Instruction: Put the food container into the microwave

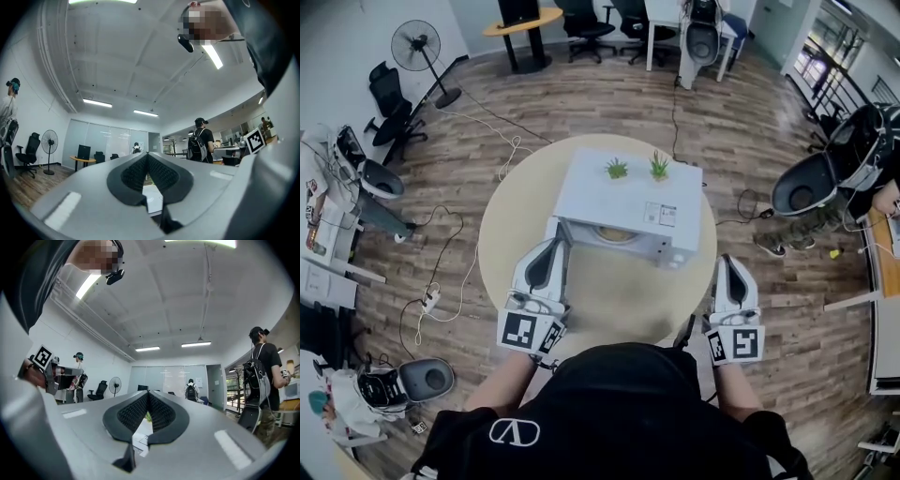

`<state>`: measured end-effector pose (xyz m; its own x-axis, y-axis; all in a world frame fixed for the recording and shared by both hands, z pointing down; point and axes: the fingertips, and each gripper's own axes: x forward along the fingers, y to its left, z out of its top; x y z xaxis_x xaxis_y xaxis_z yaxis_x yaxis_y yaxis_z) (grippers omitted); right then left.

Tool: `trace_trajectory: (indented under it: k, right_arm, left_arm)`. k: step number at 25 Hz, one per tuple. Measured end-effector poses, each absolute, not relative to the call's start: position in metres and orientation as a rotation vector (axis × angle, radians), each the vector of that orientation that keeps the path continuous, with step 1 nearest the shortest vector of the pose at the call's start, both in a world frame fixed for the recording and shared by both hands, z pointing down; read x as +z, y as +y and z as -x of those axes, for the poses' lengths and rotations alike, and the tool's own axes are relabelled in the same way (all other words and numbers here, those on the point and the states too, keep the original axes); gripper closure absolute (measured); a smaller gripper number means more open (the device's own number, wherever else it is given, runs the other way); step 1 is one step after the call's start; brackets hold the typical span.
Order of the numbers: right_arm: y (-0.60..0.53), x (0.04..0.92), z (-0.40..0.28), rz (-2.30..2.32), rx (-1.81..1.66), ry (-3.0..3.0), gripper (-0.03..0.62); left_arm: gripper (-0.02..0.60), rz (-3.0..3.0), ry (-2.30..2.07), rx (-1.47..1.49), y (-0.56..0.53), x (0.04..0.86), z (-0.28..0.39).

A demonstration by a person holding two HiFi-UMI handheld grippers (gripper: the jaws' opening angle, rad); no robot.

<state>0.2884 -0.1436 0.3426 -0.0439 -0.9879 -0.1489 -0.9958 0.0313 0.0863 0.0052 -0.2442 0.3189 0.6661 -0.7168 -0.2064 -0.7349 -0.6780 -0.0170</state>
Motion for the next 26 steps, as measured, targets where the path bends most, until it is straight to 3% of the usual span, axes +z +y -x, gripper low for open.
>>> trace_trajectory:
  k: [26]
  right_arm:
    - [-0.151,0.368,-0.278,2.123,0.215,2.302,0.586]
  left_arm:
    - [0.581,2.807,1.25,0.244,-0.236,0.333,-0.014]
